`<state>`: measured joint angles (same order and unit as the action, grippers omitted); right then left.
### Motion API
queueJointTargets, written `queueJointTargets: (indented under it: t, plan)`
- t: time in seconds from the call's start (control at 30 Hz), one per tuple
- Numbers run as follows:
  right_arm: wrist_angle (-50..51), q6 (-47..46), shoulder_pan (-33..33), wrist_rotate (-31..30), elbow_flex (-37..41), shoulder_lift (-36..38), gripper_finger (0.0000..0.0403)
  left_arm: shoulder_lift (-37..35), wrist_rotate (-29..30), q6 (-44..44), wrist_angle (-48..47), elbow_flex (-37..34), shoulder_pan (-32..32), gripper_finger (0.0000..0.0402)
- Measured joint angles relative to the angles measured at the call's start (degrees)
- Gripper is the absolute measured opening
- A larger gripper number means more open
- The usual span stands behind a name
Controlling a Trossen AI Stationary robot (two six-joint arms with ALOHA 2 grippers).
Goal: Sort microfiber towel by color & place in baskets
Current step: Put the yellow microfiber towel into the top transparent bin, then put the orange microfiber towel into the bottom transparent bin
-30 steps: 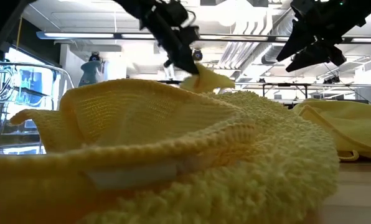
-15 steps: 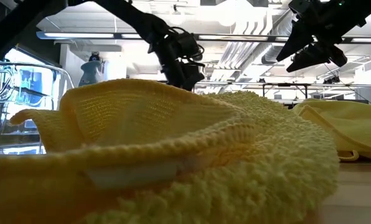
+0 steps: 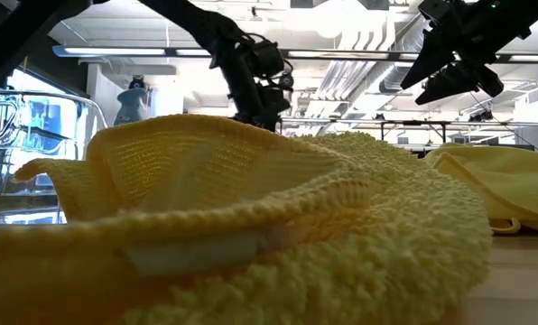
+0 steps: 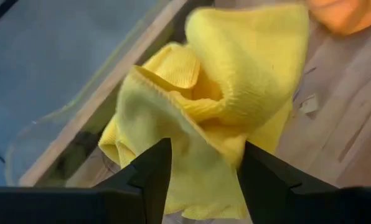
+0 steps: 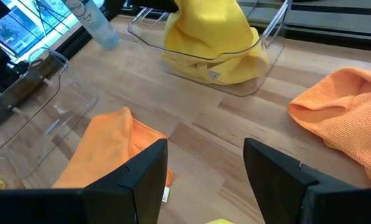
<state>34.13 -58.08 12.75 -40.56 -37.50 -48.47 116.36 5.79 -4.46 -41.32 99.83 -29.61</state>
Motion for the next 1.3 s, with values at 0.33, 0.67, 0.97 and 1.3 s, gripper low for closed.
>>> queueJointTargets:
  t: [0.33,0.67,0.97,1.3]
  plan:
    - [0.3,0.1,0.0,5.1,0.0,0.0,0.0206,-8.9,1.3,-5.9,-2.3,0.0,3.8,0.0165]
    - [3.1,0.0,0.0,13.9,0.0,0.0,0.0206,-15.9,10.3,-21.5,-15.8,0.1,20.5,0.0165]
    - [4.0,3.0,0.0,17.2,0.0,0.0,0.0206,-18.1,15.6,-41.3,-22.9,0.1,37.2,0.0165]
    - [4.3,4.6,0.0,17.2,0.0,0.0,0.0206,-18.0,15.0,-70.7,-35.8,0.0,54.7,0.0165]
